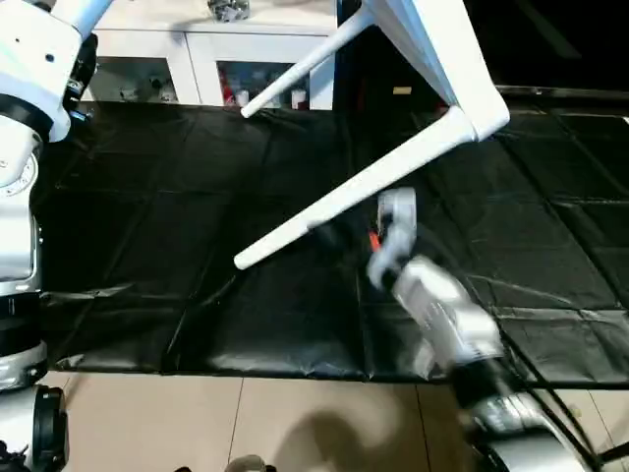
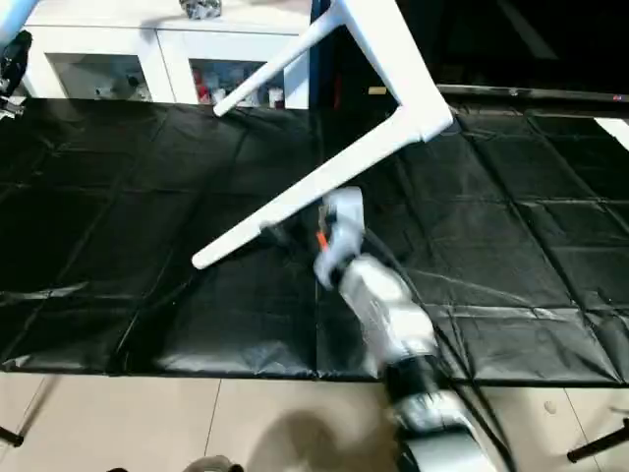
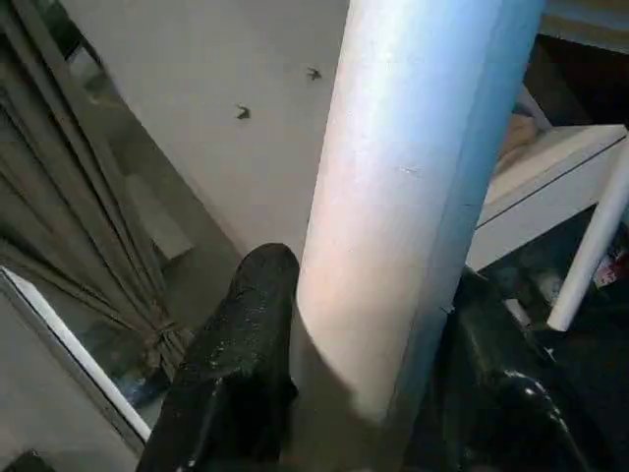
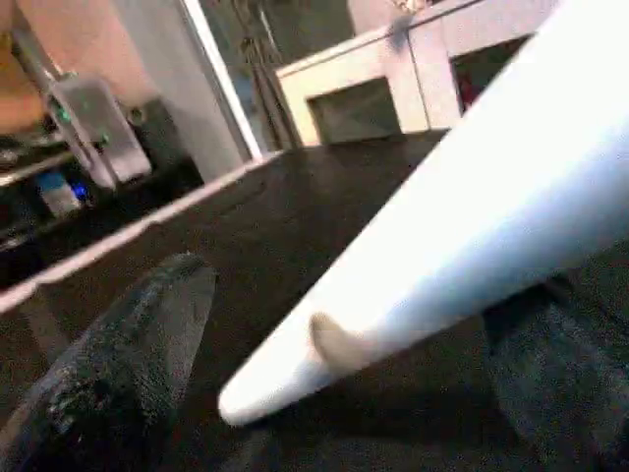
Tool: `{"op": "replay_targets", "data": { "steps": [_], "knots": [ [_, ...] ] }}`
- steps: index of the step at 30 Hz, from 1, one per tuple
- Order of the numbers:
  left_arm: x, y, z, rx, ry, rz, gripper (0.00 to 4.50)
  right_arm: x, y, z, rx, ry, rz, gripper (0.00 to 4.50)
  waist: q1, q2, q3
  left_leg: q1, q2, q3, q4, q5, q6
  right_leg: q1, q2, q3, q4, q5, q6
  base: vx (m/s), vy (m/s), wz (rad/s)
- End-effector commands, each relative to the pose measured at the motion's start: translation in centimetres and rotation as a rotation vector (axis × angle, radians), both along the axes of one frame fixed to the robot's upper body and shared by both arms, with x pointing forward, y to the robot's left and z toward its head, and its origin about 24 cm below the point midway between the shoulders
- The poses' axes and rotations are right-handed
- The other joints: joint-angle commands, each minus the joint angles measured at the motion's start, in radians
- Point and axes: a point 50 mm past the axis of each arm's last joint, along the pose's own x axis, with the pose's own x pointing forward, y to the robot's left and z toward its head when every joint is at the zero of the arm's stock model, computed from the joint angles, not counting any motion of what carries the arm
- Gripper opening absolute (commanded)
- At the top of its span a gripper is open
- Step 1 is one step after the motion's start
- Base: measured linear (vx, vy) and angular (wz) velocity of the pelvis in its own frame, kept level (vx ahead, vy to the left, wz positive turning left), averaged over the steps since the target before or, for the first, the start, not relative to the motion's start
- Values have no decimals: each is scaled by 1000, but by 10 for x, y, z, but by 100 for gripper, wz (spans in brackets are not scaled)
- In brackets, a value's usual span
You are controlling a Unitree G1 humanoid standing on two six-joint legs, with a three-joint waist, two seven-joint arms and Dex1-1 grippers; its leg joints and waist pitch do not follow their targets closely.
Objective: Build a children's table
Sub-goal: Flip table
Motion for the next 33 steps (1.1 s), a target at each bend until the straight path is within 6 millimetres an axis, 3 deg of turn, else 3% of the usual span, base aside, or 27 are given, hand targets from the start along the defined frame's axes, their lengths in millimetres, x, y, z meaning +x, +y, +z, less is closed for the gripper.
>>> {"op": "replay_targets", "data": {
  "steps": [1,9,11,14,22,27,33],
  "knots": [
    [8,-1,-26,-107,115,-36,170,6,2,7,44,-27,-12,450,-8,6,-68,19,48,-21,-74,-240,-22,31,-80,45,-82,-179,-187,0,0,0],
    [8,1,-30,-120,129,-36,170,13,8,10,151,-48,46,433,-9,6,-65,18,51,-22,-77,-266,-11,33,-84,45,-85,-223,-195,0,0,0],
    [7,2,-31,-127,134,-36,170,18,8,9,144,-41,50,403,-9,2,-66,17,50,-21,-77,-257,-9,35,-86,44,-83,-213,-202,0,0,0],
    [7,2,-32,-137,137,-35,170,21,8,12,151,-48,58,393,-8,0,-65,17,50,-20,-75,-248,-3,34,-87,45,-84,-223,-202,0,0,0],
    [6,5,-35,-158,143,-34,170,28,7,24,168,-95,85,336,-5,2,-65,18,52,-19,-75,-235,9,32,-85,44,-81,-209,-208,0,0,0],
    [6,8,-36,-176,144,-29,170,32,3,35,179,-144,115,277,-6,0,-65,18,53,-17,-74,-243,11,31,-85,43,-82,-216,-215,0,0,0],
    [6,8,-37,-187,147,-29,167,33,1,41,167,-181,141,237,-3,-1,-68,15,53,-17,-72,-209,20,34,-85,41,-77,-165,-223,0,0,0]
  ]
}}
